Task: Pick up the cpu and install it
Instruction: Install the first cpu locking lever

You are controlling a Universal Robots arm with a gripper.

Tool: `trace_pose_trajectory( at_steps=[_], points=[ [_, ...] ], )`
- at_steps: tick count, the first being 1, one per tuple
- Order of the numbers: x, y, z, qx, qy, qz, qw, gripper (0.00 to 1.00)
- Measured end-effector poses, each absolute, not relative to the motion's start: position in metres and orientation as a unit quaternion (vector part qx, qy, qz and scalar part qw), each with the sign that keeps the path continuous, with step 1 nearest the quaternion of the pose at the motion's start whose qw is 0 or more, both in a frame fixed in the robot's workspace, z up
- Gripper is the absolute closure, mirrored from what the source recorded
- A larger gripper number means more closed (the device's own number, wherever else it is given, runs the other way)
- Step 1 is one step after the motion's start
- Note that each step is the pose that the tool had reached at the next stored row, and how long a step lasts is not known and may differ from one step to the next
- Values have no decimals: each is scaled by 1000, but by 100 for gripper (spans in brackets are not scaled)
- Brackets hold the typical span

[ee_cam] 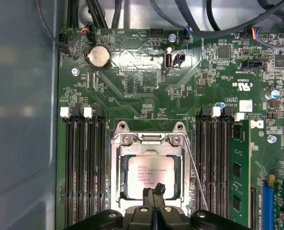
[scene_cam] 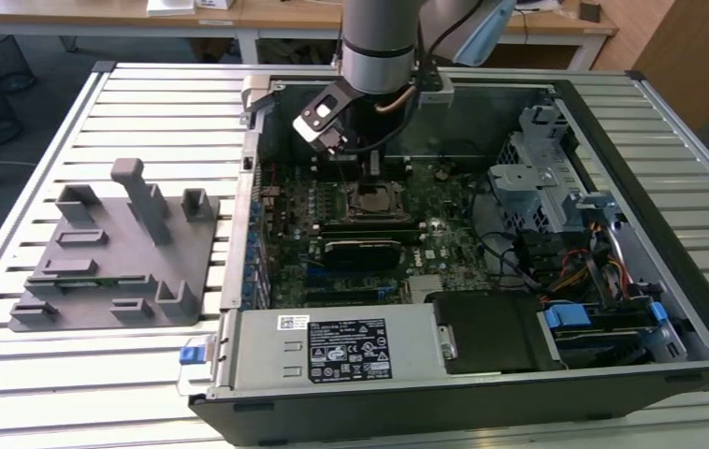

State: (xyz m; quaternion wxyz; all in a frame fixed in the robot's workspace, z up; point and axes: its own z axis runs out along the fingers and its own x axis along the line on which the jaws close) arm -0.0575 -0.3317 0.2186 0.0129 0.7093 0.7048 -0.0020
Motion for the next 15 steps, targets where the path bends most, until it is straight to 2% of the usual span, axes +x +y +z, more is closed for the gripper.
trace_pose_trajectory(
  at_steps=[7,15],
  points=[
    [-57,-332,232,709,705,-2,13,89],
    [-58,-332,263,709,705,-2,13,89]
  ],
)
